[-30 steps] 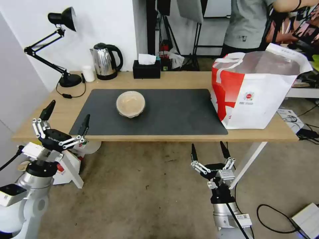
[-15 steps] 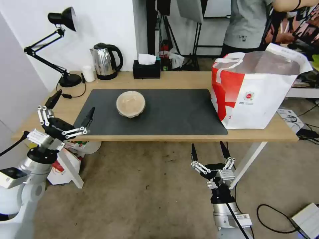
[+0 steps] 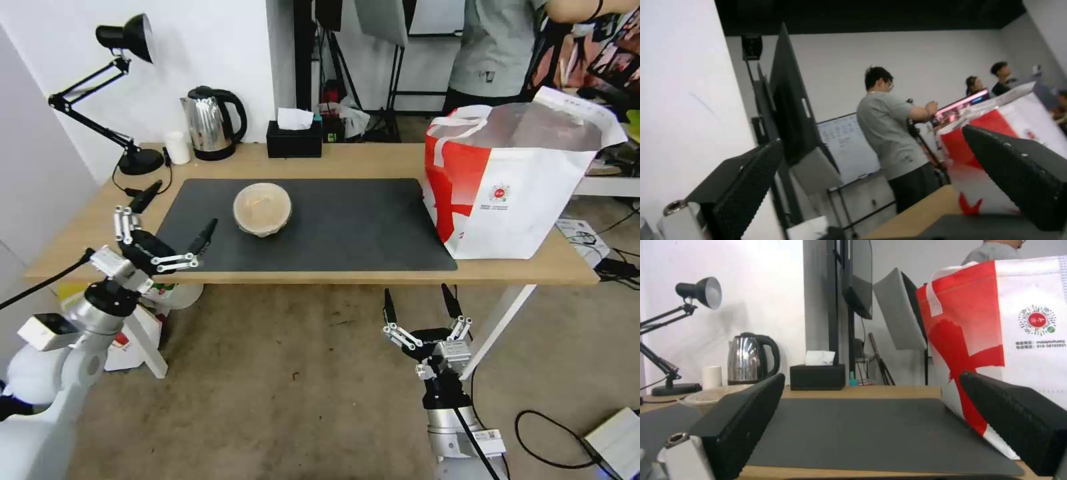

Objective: Pick up the trash from the table and place it into the takeout bag.

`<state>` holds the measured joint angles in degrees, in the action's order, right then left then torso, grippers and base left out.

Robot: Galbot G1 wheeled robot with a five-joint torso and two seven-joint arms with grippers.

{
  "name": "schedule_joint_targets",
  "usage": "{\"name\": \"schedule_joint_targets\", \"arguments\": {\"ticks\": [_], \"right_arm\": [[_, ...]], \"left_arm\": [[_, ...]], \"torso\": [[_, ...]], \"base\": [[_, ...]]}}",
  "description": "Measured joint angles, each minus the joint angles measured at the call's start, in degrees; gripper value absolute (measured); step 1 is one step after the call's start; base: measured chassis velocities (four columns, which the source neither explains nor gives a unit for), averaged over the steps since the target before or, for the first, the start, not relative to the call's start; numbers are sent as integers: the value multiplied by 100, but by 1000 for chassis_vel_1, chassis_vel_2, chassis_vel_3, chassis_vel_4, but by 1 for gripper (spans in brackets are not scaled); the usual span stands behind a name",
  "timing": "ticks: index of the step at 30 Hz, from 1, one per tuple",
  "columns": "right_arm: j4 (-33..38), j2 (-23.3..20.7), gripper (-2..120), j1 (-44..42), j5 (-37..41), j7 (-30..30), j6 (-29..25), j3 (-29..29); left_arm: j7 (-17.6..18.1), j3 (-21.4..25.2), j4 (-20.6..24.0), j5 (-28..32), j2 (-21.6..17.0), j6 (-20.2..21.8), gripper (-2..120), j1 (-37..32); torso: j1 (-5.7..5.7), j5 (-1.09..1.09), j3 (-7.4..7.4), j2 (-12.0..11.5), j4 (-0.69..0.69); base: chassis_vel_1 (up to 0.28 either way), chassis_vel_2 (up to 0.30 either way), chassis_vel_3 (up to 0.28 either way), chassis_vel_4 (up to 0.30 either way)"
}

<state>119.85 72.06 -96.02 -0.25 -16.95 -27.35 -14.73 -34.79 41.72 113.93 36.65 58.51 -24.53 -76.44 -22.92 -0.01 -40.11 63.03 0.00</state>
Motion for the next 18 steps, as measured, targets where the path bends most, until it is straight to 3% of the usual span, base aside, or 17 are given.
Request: {"name": "schedule_joint_targets", "arguments": {"ticks": [8, 18], "right_arm": [[0, 0, 100, 0, 0, 0, 0, 0], [0, 0, 100, 0, 0, 0, 0, 0]], "left_arm": [[23, -437, -151, 362, -208, 234, 100, 263], [60, -545, -22, 586, -615, 575, 100, 374]], "torso": [[0, 0, 0, 0, 0], [0, 1, 0, 0, 1]], "base": [[0, 0, 0, 0], [0, 0, 0, 0]]}}
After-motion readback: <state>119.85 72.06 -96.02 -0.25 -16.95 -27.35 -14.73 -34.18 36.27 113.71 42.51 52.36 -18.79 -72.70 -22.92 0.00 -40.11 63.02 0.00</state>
